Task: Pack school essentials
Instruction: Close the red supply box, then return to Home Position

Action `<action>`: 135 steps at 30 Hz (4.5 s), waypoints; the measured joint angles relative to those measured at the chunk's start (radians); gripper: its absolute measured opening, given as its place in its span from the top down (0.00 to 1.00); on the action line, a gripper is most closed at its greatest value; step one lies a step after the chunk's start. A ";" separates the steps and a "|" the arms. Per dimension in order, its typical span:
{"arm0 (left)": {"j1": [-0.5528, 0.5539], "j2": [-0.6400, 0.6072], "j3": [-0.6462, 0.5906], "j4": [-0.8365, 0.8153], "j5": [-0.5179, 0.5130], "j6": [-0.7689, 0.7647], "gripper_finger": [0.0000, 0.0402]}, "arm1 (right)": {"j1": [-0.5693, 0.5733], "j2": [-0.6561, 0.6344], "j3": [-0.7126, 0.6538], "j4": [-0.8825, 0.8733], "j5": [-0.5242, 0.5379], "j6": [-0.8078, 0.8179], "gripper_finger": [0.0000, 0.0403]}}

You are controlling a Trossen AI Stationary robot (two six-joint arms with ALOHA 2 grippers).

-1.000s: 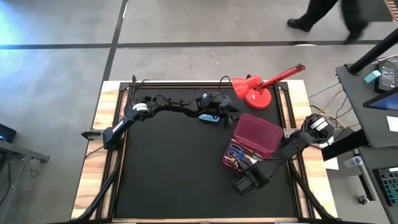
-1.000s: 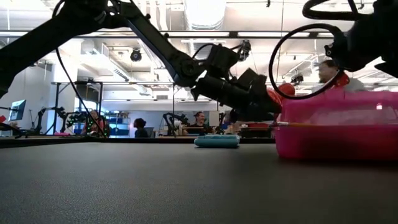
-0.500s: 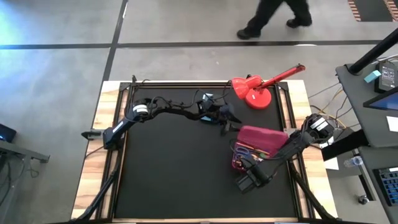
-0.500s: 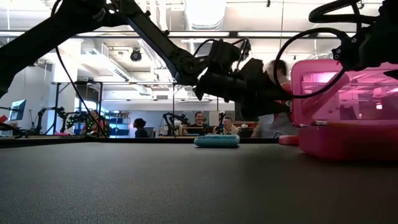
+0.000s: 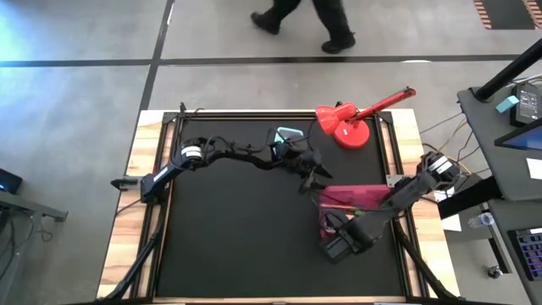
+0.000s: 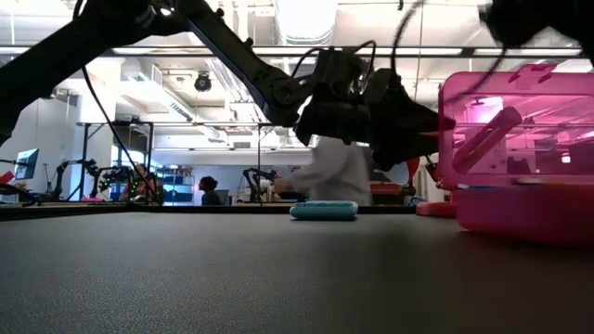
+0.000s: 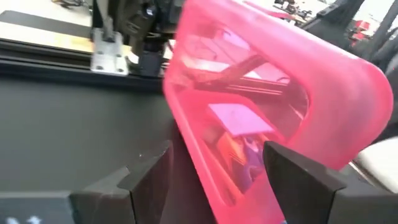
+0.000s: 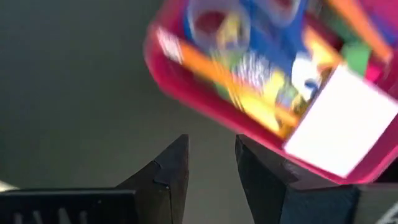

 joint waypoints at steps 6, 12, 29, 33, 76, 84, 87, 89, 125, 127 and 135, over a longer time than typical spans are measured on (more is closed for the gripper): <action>-0.040 0.000 0.000 0.000 0.003 0.005 0.42 | 0.000 -0.072 0.174 -0.199 0.193 0.015 0.70; -0.063 -0.001 0.005 0.002 0.003 0.008 0.42 | -0.006 -0.116 0.226 -0.420 0.264 0.152 0.70; -0.115 -0.002 0.008 0.043 0.003 0.007 0.42 | -0.115 -0.175 0.116 -0.417 0.420 0.230 0.73; -0.125 -0.002 0.010 0.049 0.005 0.006 0.42 | -0.154 -0.173 0.073 -0.419 0.330 0.194 0.77; -0.095 -0.087 -0.025 -0.059 0.264 -0.077 0.42 | -0.007 -0.173 -0.273 0.081 -0.119 0.378 0.83; -0.090 -0.119 -0.027 -0.064 0.285 -0.074 0.42 | -0.011 -0.175 -0.310 0.127 -0.119 0.406 0.83; -0.089 -0.133 -0.028 -0.064 0.288 -0.054 0.42 | -0.011 -0.175 -0.322 0.133 -0.120 0.401 0.83; -0.089 -0.139 -0.029 -0.062 0.290 -0.047 0.42 | -0.011 -0.176 -0.333 0.143 -0.120 0.397 0.83; 0.008 -0.739 -0.116 -0.923 -0.230 0.408 0.42 | -0.051 -0.200 -0.148 0.137 0.872 -0.382 0.83; 0.037 -0.797 -0.151 -0.927 -0.234 0.373 0.42 | -0.063 -0.209 -0.165 0.171 0.881 -0.423 0.83; 0.124 -1.060 -0.344 -0.929 -0.417 0.339 0.42 | -0.076 -0.297 -0.292 0.370 0.879 -0.616 0.83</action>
